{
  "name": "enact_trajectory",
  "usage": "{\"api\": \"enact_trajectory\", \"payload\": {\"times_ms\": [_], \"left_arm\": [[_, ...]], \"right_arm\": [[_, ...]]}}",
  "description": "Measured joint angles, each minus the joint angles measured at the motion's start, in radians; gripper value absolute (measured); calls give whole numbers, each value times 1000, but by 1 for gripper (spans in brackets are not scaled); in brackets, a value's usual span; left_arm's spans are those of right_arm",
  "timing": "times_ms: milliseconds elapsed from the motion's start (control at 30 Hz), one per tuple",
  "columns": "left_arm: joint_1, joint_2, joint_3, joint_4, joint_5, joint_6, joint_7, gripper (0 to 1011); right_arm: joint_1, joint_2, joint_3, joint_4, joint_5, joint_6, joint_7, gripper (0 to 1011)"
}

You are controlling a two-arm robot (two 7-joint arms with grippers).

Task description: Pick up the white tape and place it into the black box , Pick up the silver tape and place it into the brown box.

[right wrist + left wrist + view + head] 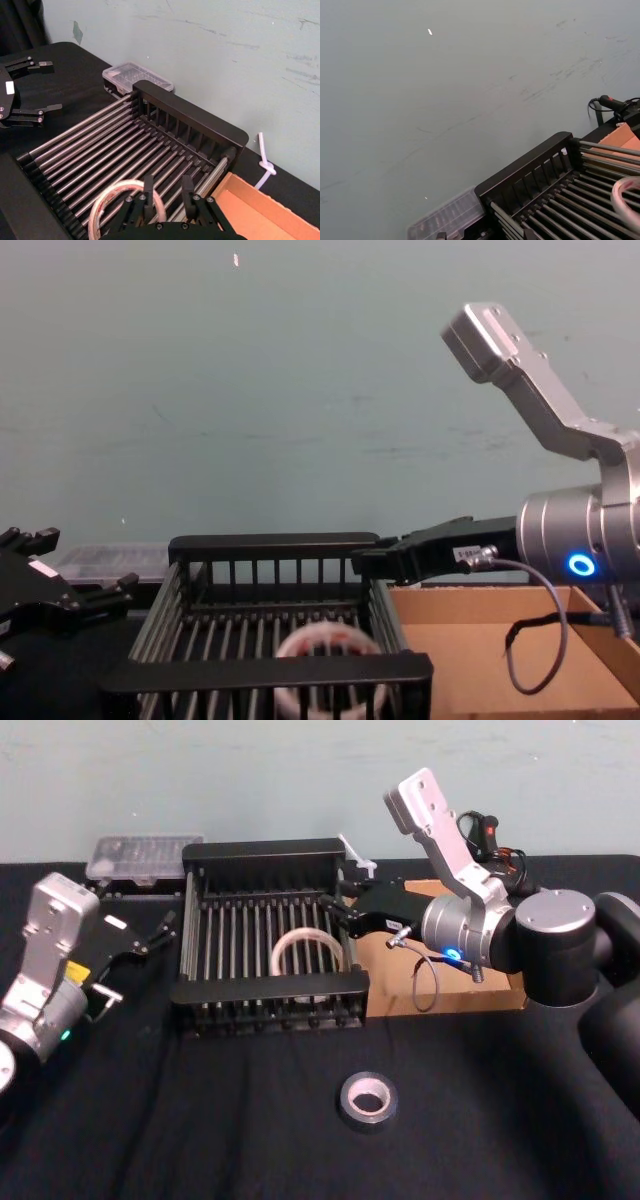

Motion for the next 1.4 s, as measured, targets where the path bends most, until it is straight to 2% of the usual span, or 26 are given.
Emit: {"api": "enact_trajectory", "payload": {"times_ms": [67, 200, 267, 367, 467, 500, 700, 767, 1000, 1200, 1333, 1400], "left_arm": [[0, 0, 0, 0, 0, 0, 0, 1001], [0, 0, 0, 0, 0, 0, 0, 1001], [0, 0, 0, 0, 0, 0, 0, 1001], [0, 0, 0, 0, 0, 0, 0, 1001], [0, 0, 0, 0, 0, 0, 0, 1001], [0, 0, 0, 0, 0, 0, 0, 1001], [0, 0, 0, 0, 0, 0, 0, 1001], [0, 0, 0, 0, 0, 0, 0, 1001], [0, 0, 0, 0, 0, 0, 0, 1001], [0, 0, 0, 0, 0, 0, 0, 1001], [0, 0, 0, 0, 0, 0, 0, 1001], [0, 0, 0, 0, 0, 0, 0, 1001]], "right_arm": [[0, 0, 0, 0, 0, 0, 0, 367], [0, 0, 0, -1, 0, 1, 0, 528], [0, 1, 0, -1, 1, 1, 0, 570], [0, 1, 0, -1, 1, 1, 0, 685], [0, 1, 0, -1, 1, 1, 0, 739], [0, 1, 0, -1, 1, 1, 0, 804], [0, 1, 0, -1, 1, 1, 0, 972], [0, 1, 0, -1, 1, 1, 0, 1002], [-22, 12, 18, -37, 3, 8, -3, 1002], [-76, 48, 57, -124, 23, 33, -16, 1002], [-122, 81, 86, -192, 44, 52, -20, 1002], [-163, 111, 109, -252, 63, 70, -24, 1002]]}}
